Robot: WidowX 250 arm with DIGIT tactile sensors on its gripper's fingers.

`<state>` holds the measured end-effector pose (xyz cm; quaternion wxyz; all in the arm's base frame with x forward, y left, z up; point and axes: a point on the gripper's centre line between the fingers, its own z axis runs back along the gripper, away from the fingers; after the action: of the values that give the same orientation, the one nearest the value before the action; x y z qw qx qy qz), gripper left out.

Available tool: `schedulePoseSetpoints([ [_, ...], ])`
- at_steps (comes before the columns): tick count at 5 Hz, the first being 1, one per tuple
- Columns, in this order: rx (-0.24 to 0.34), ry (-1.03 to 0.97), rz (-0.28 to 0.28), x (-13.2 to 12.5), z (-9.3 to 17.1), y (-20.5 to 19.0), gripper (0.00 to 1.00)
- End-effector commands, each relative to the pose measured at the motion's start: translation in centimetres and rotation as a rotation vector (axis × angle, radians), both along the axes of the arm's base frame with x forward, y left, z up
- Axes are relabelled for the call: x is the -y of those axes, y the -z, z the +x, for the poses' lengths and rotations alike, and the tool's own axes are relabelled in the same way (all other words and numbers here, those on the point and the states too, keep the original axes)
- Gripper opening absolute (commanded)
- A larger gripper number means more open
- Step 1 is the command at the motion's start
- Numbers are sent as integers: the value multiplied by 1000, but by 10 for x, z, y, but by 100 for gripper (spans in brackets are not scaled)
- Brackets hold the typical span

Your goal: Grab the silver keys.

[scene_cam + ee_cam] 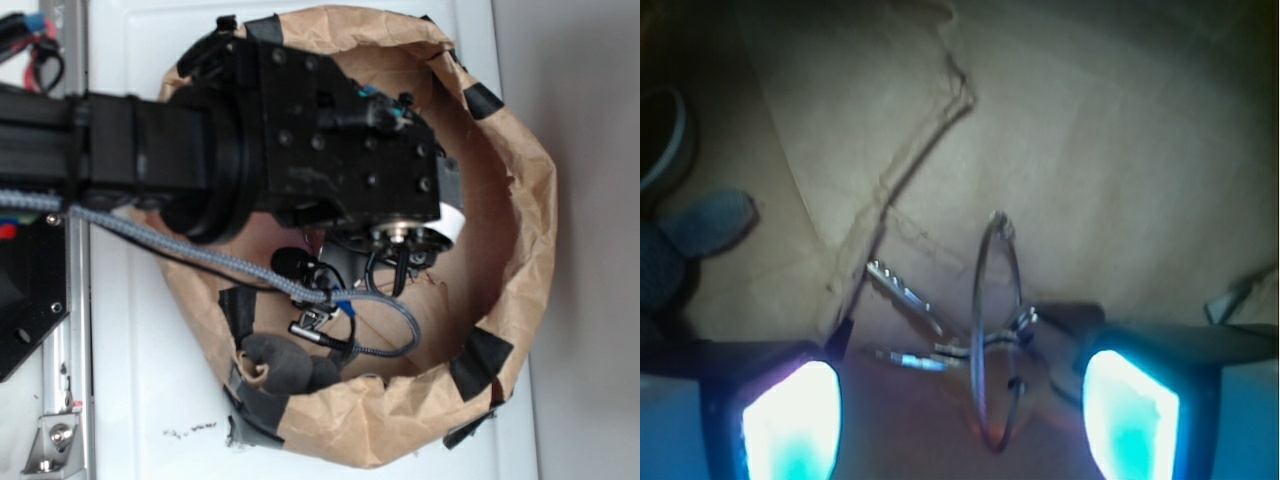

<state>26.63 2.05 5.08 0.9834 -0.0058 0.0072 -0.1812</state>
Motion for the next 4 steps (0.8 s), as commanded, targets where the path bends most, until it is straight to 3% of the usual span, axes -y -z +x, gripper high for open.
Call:
schedulePoseSetpoints([
  [1, 82, -62, 16, -13, 7, -15, 100],
  [3, 114, -65, 28, -15, 3, -3, 100],
  [4, 121, -69, 10, -13, 7, 8, 95],
])
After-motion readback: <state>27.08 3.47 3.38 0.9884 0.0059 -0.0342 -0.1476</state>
